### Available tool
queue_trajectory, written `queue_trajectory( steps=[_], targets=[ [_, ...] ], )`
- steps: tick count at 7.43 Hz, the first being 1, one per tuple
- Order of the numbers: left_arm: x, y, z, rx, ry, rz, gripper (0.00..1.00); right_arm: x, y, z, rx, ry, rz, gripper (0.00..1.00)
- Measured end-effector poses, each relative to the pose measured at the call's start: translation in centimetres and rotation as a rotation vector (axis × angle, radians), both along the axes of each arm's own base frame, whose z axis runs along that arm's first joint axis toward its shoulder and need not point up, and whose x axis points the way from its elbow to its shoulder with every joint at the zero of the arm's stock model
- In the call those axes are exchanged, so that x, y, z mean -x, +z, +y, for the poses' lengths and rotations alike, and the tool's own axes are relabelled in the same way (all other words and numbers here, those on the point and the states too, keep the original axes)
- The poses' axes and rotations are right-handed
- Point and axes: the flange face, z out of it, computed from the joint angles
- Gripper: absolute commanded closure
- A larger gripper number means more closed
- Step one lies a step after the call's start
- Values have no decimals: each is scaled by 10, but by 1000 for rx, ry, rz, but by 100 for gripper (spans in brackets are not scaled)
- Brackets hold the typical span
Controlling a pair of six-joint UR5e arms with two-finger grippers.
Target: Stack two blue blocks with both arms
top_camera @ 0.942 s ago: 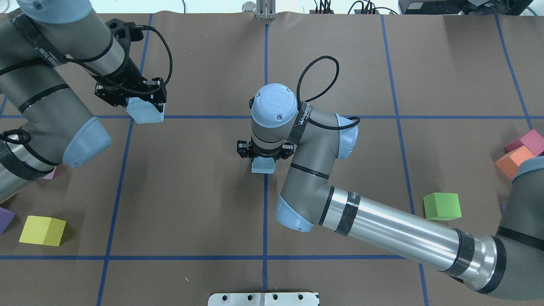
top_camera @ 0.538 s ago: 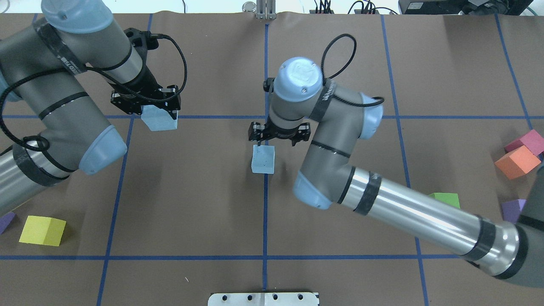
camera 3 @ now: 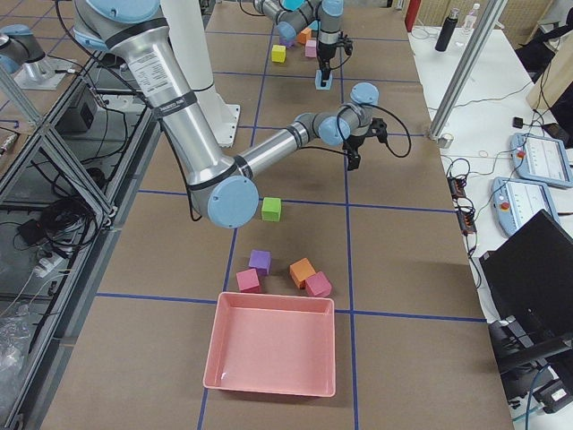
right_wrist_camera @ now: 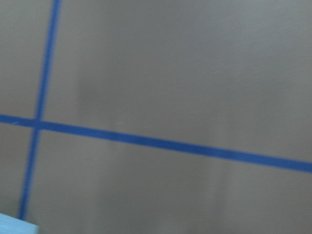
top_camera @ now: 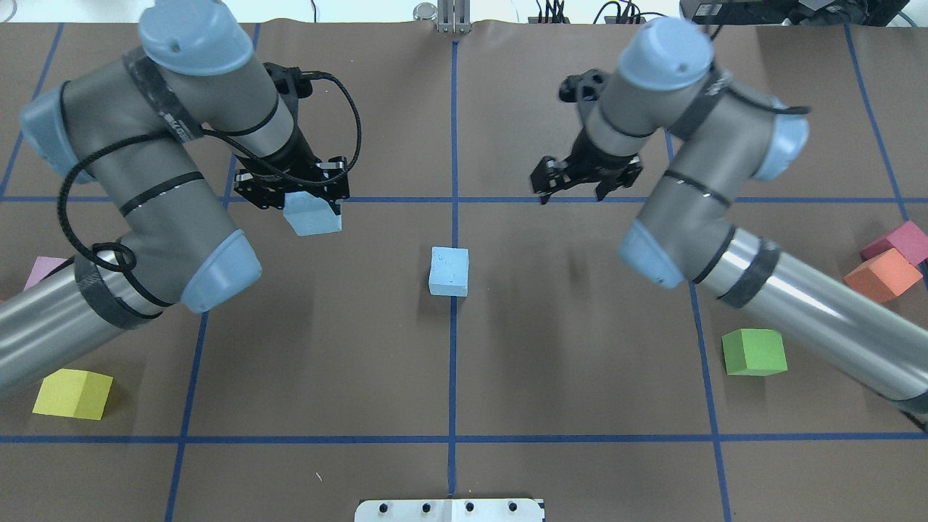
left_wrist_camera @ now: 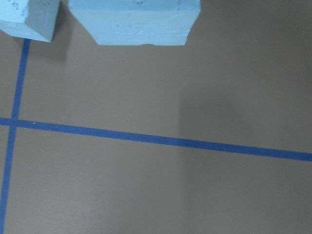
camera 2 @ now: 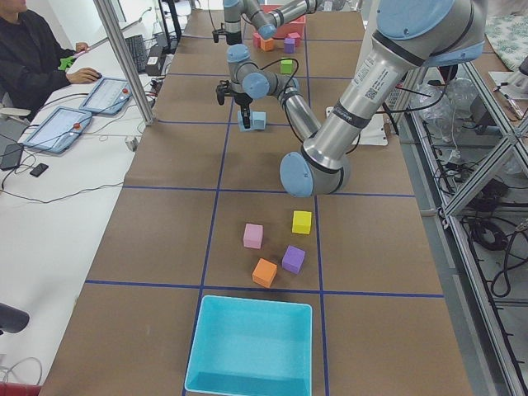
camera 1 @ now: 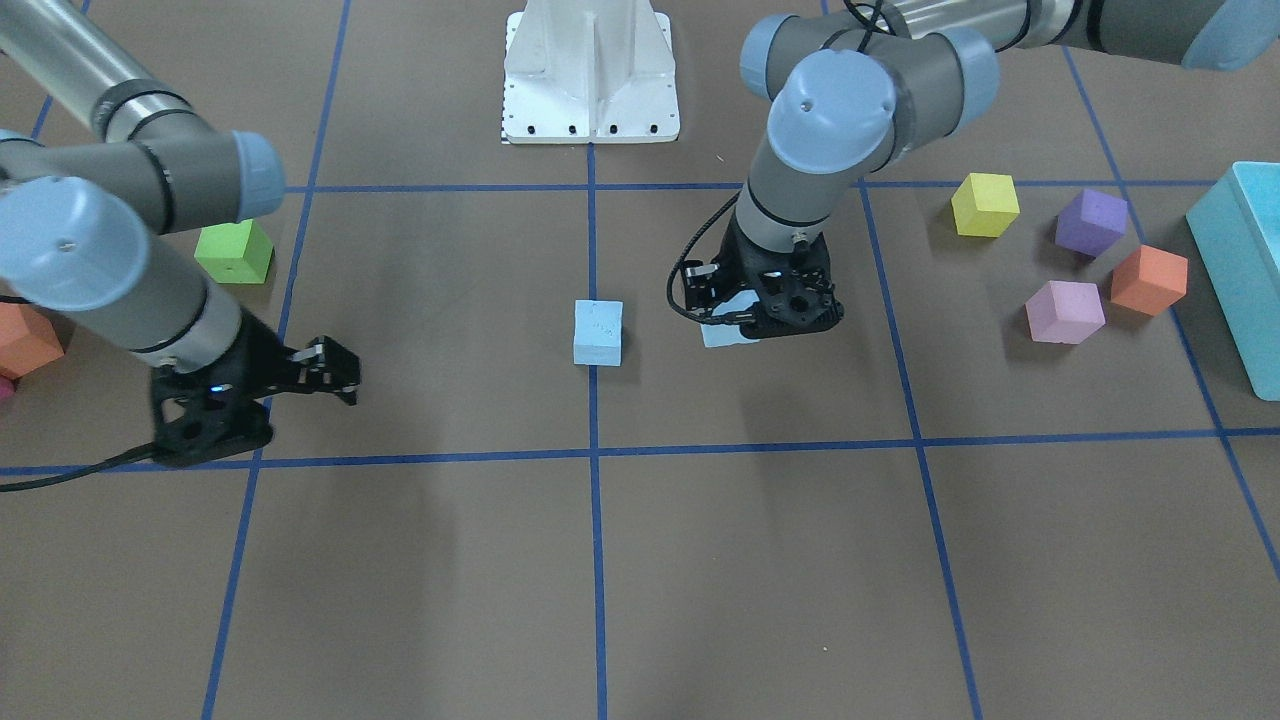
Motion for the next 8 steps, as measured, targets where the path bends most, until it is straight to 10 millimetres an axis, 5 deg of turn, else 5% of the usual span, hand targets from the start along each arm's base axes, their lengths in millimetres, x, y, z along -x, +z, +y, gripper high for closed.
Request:
queue_trajectory(
  steps=[3,6,8],
  targets=[
    [-56,-38,11,17,-17,-15,68,-138,54,-31,-48,-56,54,0],
    [-88,-52,5,16,-2,-31,68,-201,84,-39,-68,-81,89,0],
    [-106,-54,14,5,27,-36,68,-220,94,-42,-62,-70,96,0]
  ],
)
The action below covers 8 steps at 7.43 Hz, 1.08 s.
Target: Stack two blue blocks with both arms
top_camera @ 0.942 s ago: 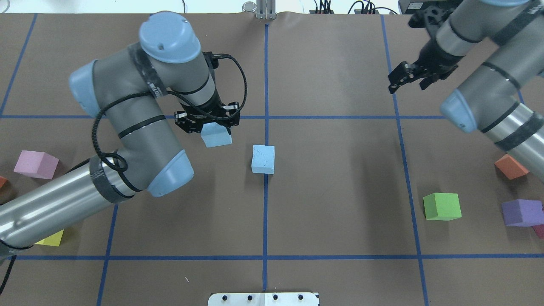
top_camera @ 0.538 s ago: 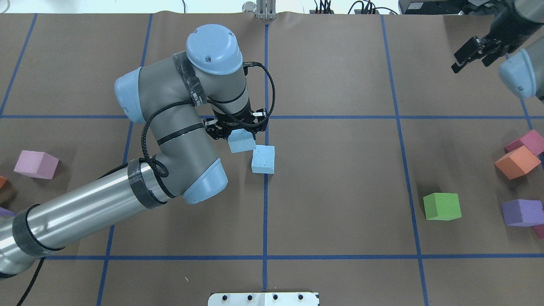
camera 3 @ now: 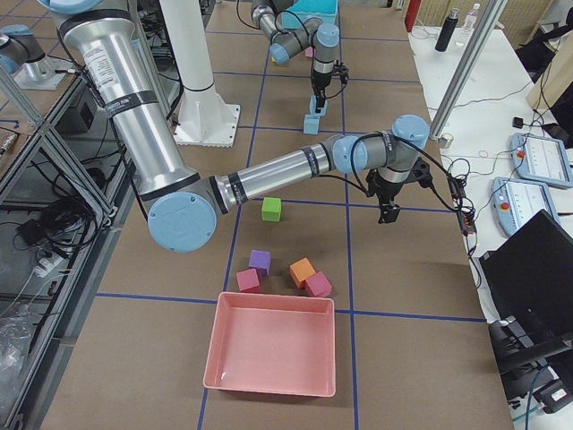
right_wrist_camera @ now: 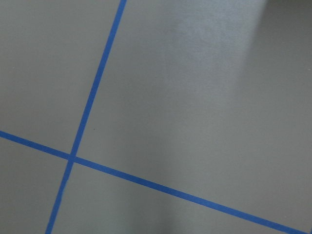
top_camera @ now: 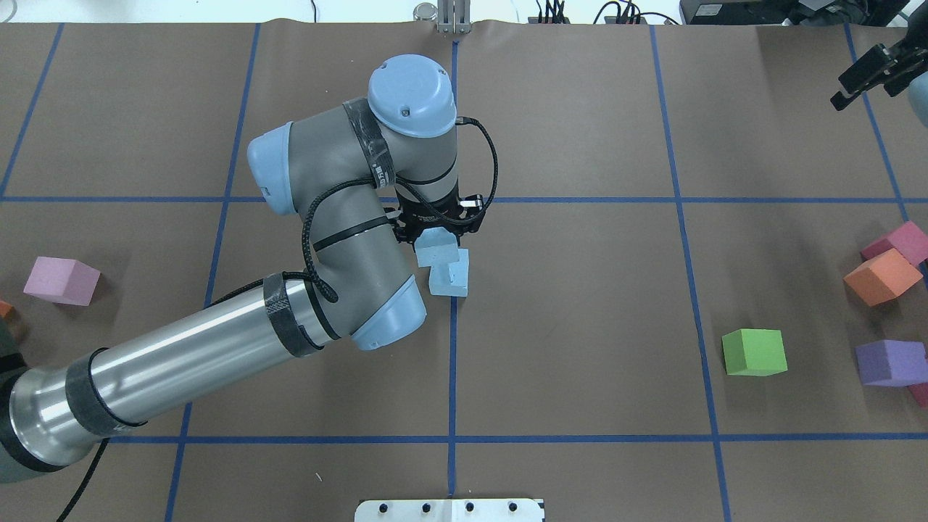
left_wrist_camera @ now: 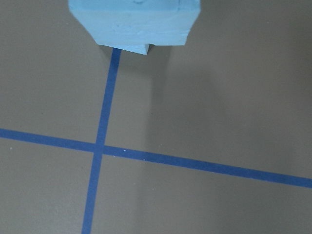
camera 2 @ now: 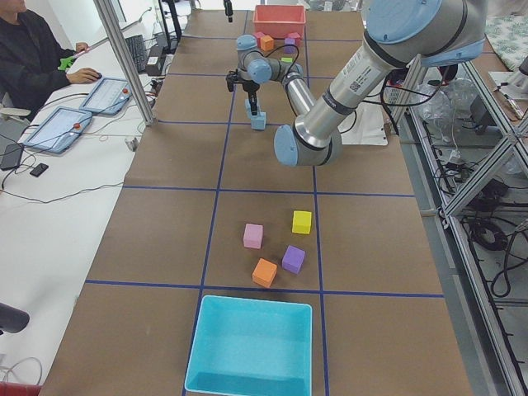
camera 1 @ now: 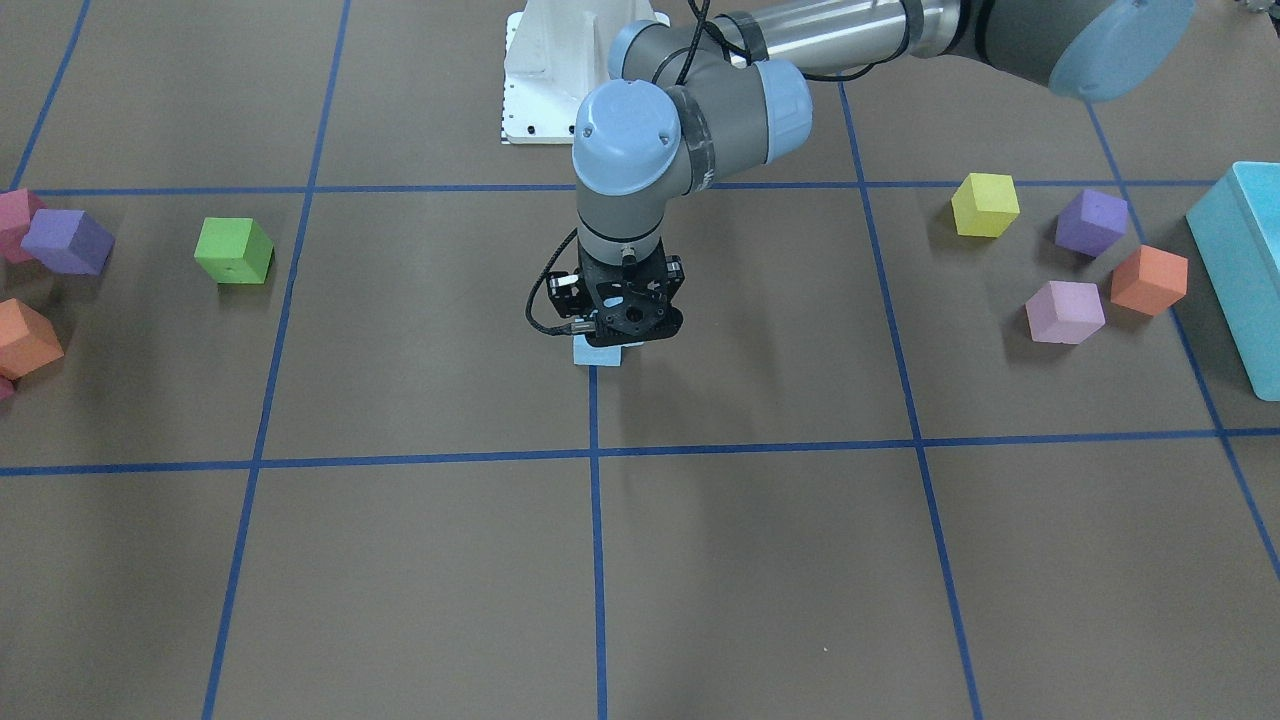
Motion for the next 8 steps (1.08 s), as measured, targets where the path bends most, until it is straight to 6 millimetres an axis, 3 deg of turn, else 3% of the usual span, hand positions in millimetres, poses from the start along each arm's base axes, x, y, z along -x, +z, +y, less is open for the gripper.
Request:
queue_trajectory(
  steps=[4,5,7,8],
  targets=[
    [-14,4,8,-9,27,-5,67,-2,4,-2,4,2,4,0],
    [-17,5,7,-14,28,1,60,-2,3,-2,4,0,4,0],
    [-22,7,8,-25,28,5,23,-1,4,-3,7,-1,5,0],
    [-23,6,9,-28,27,7,9,0,4,-4,8,-1,5,0]
  ],
)
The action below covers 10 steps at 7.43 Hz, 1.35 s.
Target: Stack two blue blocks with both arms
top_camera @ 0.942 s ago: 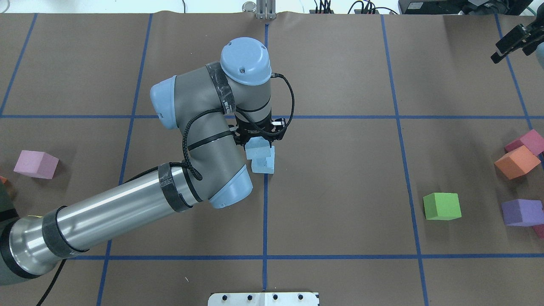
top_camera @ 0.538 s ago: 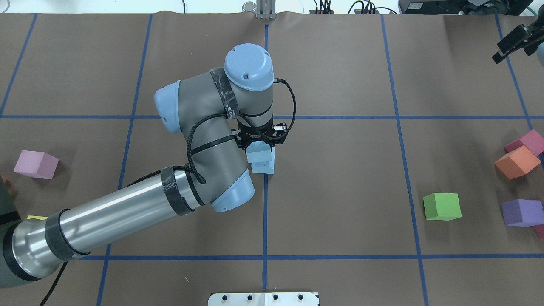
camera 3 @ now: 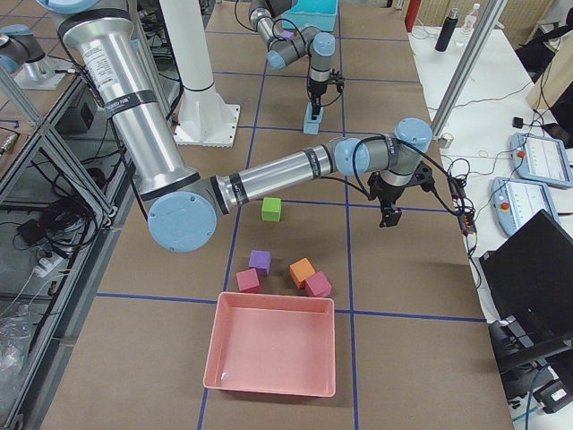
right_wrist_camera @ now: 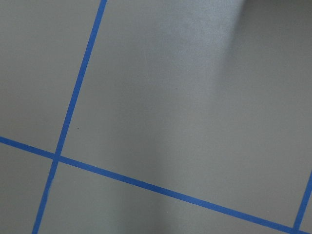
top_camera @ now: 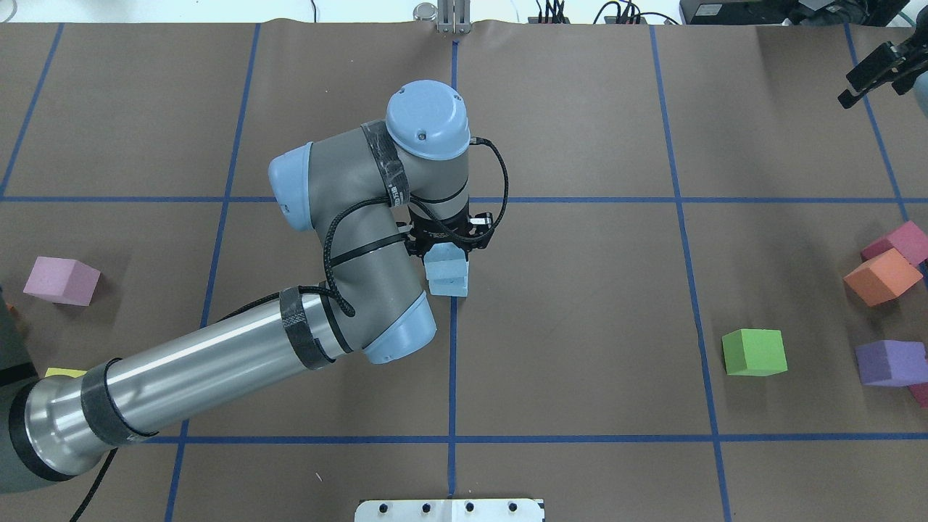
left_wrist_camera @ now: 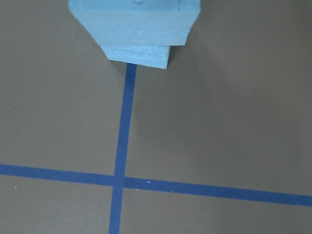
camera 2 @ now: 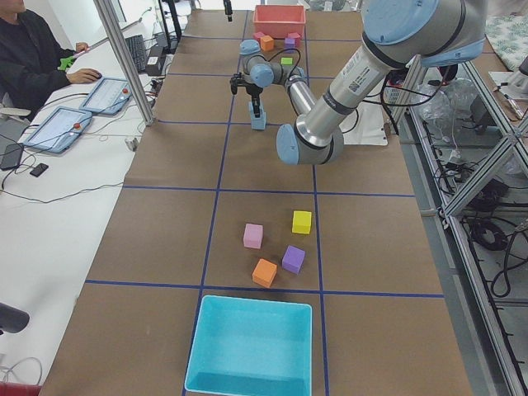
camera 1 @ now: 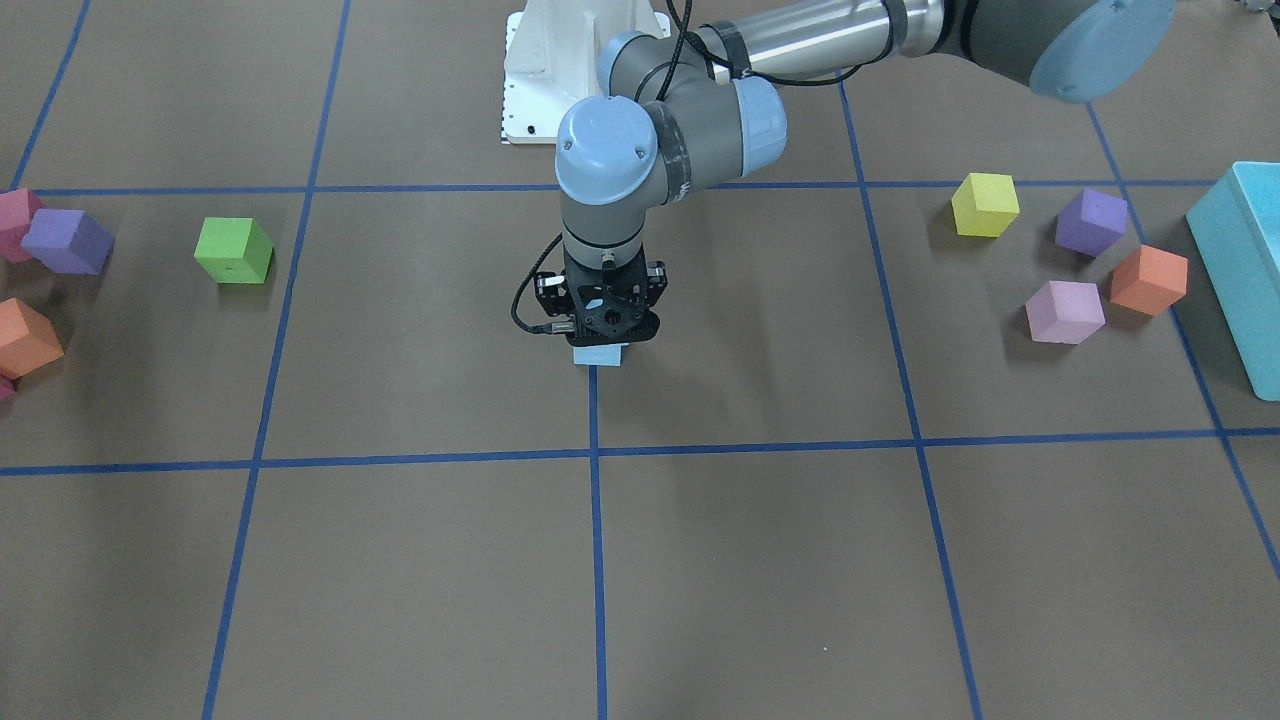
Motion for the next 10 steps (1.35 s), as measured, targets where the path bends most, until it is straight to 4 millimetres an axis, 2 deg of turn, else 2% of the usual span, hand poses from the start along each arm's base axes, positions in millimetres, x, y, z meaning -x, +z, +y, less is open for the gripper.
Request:
queue_trajectory(
  steps=[1,2,3,4,5,6,7,8,9,10],
  targets=[
    [0,-1,0,-3,0,3,3,0,0,0,0,0,0,0],
    [2,-5,1,-8,-1,9,3,0,0,-1,0,0,-2,0],
    [15,-11,-7,-25,-6,21,3,0,0,-1,2,0,-3,0],
    [47,-16,-31,-57,-16,35,3,-1,2,-1,6,2,-3,0],
    [94,-13,-66,-84,-20,48,3,-3,4,0,8,5,-1,0],
    [162,8,-103,-109,-4,64,3,-6,6,0,11,10,2,0],
    [238,44,-125,-143,19,75,3,-10,7,0,16,18,3,0],
    [311,86,-135,-183,40,67,3,-14,9,-2,25,30,5,0],
    [375,128,-139,-223,57,42,3,-20,13,-4,37,43,8,0],
    [430,166,-142,-254,68,13,3,-26,17,-8,48,53,10,0]
  ],
)
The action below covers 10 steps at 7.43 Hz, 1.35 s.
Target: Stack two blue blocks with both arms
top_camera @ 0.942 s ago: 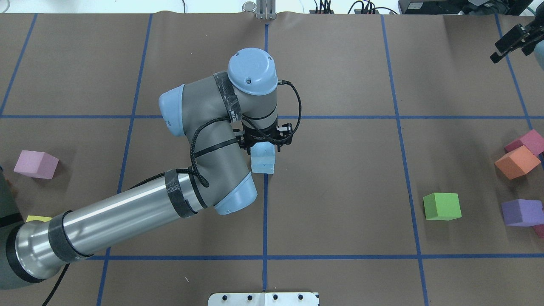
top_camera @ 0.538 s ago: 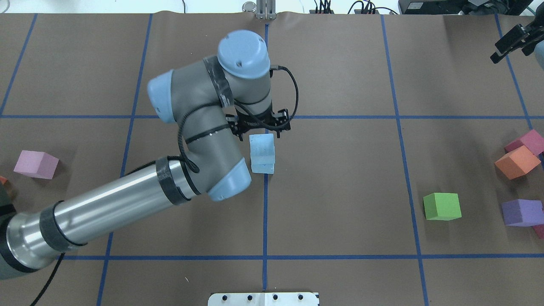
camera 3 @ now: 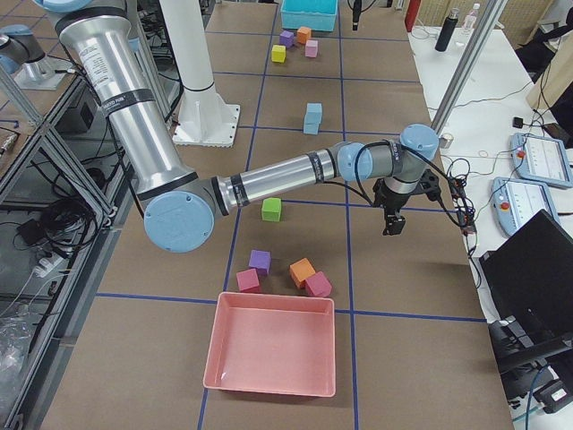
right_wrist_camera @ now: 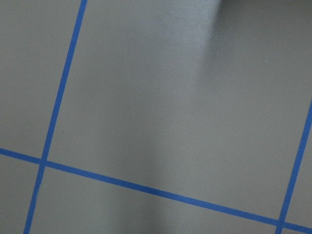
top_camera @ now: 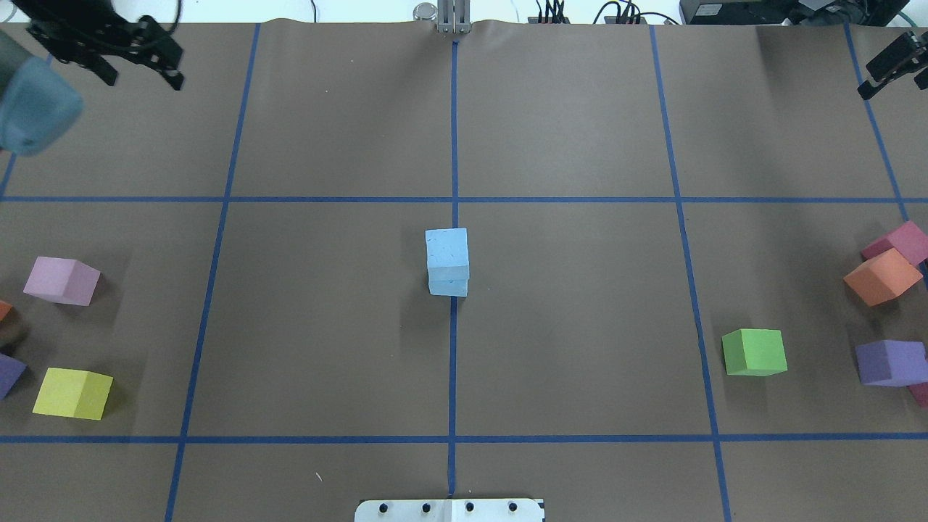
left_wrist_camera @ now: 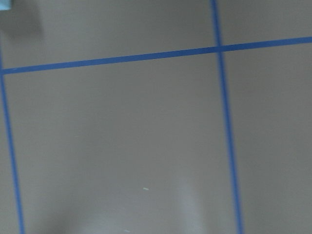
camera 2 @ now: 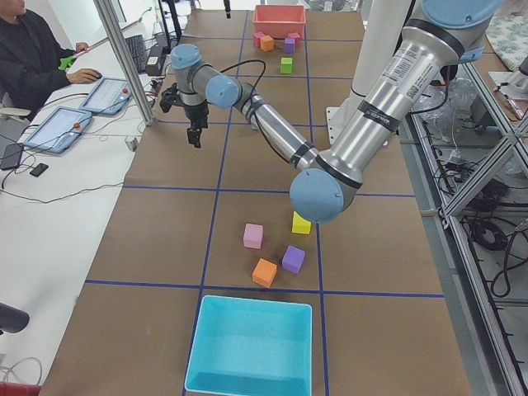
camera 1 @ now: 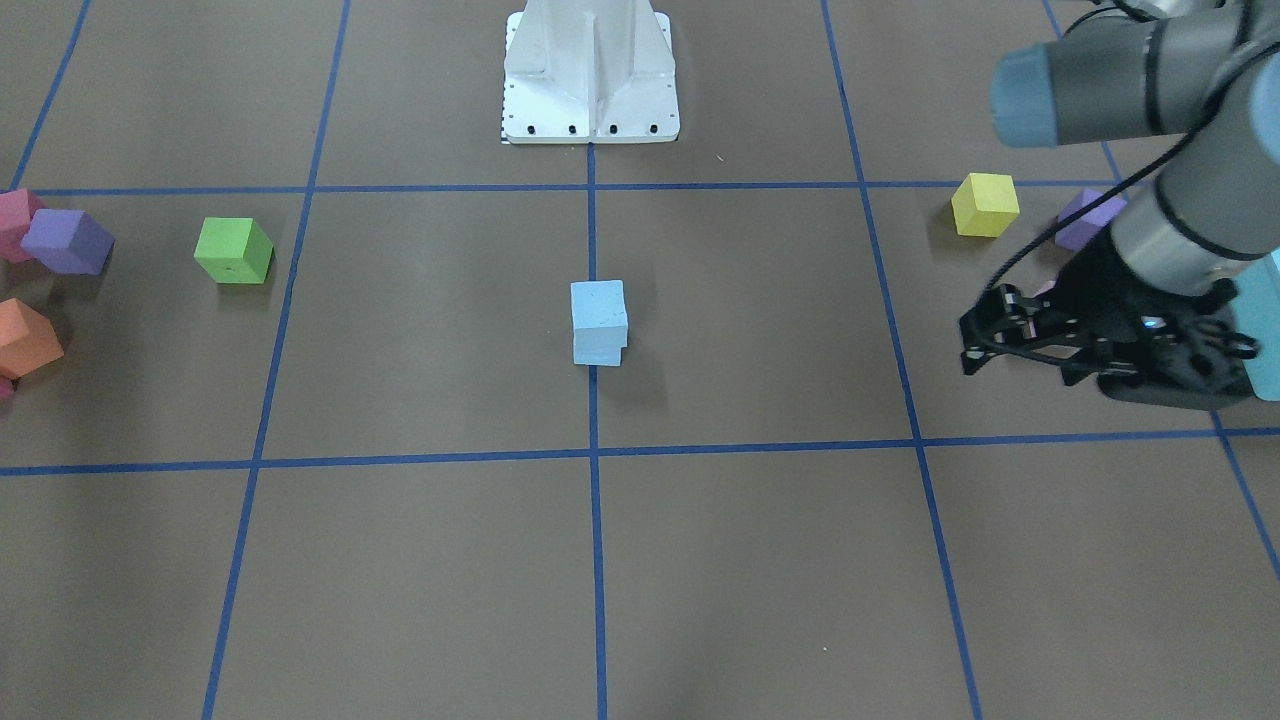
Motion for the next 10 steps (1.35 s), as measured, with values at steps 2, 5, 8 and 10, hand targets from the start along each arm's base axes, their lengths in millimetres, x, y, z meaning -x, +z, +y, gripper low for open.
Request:
queue_trajectory(
  steps=[2,5,8,10],
  targets=[
    [82,66,-1,-26,2,-47,3,-4,1,-4,6,9,1,0],
    [157,145,8,-11,4,-78,3,-6,-2,-6,-11,12,10,0],
    [190,213,23,2,14,-85,2,-8,-5,-9,-27,19,53,0],
    [194,280,28,-22,12,-84,2,-8,4,-11,-10,18,61,0]
  ],
)
